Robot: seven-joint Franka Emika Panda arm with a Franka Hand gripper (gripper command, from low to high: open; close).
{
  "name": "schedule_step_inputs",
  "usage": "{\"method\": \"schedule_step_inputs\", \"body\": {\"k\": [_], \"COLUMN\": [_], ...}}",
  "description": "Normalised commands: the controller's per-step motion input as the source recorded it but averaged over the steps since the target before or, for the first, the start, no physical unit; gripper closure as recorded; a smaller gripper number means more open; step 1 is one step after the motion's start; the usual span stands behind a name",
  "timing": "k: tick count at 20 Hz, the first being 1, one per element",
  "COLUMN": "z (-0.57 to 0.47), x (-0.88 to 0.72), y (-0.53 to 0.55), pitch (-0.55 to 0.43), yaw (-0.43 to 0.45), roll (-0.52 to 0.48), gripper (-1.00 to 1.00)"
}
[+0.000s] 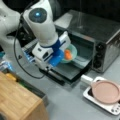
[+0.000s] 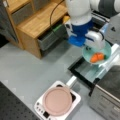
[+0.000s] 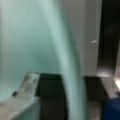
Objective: Open the microwave oven door. Pull out the microwave oven tray. Pick up the bowl. Place the bowl on the microwave tray.
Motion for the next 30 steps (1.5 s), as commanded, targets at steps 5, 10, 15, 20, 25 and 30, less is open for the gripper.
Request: {"method": "schedule_step_inputs", "body": {"k": [5,10,15,20,25,30], "z": [-0.16,-0.1,-0.14,-0.19,-0.22,-0.22], "x": [-0.36,-0.31,-0.23,-0.2,-0.2,-0.16], "y": [0.47,0.42,0.31,0.15,0.08,0.07], "pitch": [-0.285,-0.247,-0.246,-0.24,-0.208,-0.204], "yaw": [-0.311,-0.311,-0.275,-0.231,-0.208,-0.176], "roll": [0.013,0.036,0.039,0.066,0.121,0.134], "gripper": [1.0,1.0,1.0,1.0,-1.0,-1.0]}}
